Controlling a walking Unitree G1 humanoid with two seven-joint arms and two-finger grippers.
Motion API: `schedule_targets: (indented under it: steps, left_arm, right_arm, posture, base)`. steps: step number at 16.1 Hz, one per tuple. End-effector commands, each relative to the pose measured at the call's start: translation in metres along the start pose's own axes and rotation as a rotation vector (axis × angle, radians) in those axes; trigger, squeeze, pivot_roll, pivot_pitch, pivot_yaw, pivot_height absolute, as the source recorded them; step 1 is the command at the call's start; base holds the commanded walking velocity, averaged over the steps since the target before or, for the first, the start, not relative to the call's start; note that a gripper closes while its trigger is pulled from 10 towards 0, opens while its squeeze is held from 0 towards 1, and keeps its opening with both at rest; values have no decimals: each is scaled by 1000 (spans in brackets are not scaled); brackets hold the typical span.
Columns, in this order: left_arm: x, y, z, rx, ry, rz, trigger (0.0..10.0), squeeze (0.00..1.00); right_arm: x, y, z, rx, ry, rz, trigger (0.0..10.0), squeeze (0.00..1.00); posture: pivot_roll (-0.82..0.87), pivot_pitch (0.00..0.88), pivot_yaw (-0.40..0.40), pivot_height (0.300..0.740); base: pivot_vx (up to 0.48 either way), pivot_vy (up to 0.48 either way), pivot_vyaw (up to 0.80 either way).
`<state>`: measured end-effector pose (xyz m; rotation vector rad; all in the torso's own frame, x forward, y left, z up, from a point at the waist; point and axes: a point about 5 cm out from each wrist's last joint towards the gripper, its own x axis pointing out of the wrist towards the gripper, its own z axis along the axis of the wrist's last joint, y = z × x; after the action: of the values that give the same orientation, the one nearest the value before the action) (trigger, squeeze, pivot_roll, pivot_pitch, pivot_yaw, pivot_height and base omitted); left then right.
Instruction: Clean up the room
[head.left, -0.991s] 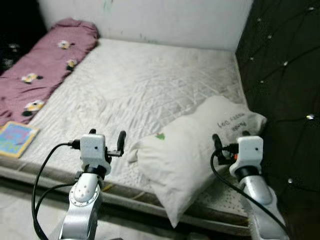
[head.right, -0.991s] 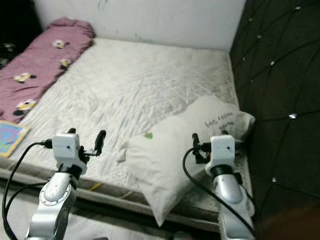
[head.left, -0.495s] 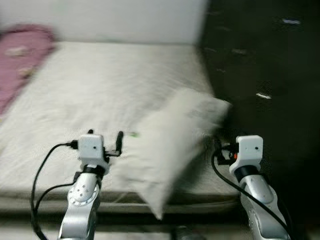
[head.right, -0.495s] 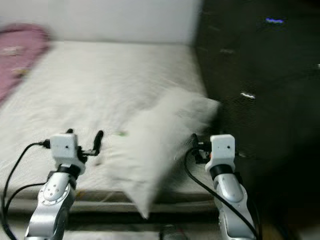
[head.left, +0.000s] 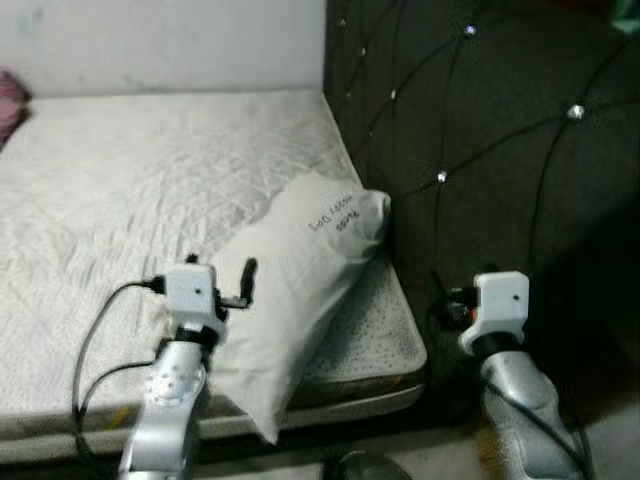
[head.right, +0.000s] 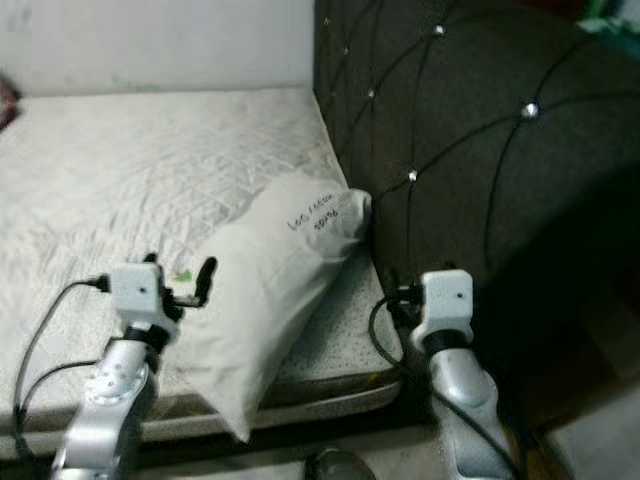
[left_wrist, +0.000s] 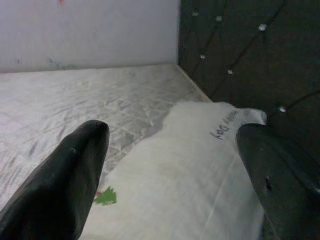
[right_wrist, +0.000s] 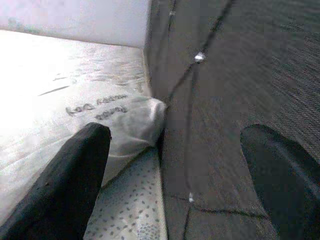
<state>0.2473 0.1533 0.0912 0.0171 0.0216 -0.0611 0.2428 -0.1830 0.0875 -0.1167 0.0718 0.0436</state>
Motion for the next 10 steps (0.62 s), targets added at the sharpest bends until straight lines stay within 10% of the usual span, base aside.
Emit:
schedule_targets:
  steps: [1,10]
  left_arm:
    - [0,3,0,-4,4,10,10000,0]
    - [-4,5,4,-2,-15,41,10000,0]
  right_arm:
    - [0,-1,4,-15,-18,3,10000,0]
    - [-3,-2,6,-27,-31,3,10000,0]
  posture:
    - [-59,34,1,740]
    - [-54,57,-13,740]
  base:
    - [0,0,0]
    - [0,0,0]
